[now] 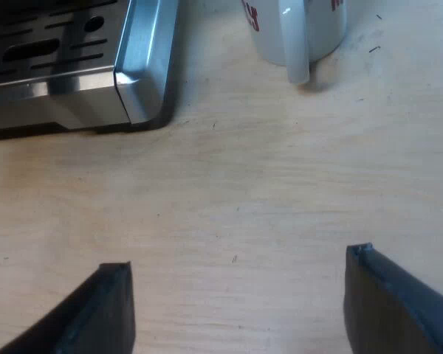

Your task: Pour the beans into the coffee machine

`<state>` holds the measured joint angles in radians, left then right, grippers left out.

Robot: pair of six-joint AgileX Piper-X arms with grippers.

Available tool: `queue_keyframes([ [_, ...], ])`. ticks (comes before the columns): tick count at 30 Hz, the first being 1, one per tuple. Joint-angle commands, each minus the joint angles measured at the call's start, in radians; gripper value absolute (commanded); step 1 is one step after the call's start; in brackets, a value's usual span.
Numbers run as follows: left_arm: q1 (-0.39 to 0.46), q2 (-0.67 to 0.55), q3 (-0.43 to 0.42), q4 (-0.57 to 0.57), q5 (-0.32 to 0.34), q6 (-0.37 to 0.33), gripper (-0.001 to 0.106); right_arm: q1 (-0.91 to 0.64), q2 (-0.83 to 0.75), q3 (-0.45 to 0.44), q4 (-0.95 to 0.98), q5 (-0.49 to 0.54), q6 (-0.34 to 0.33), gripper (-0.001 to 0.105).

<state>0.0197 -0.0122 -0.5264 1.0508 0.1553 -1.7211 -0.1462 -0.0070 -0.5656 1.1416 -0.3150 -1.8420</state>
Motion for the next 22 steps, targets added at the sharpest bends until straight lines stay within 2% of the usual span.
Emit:
queue_keyframes([
  [1,-0.003,-0.039,-0.005,-0.002,0.003,-0.010,0.069,0.000,-0.046,-0.003,-0.008,-0.003,0.000,0.062],
  [22,-0.003,-0.039,-0.005,-0.002,0.006,-0.010,0.069,0.000,-0.046,-0.003,-0.008,-0.003,0.000,0.062],
])
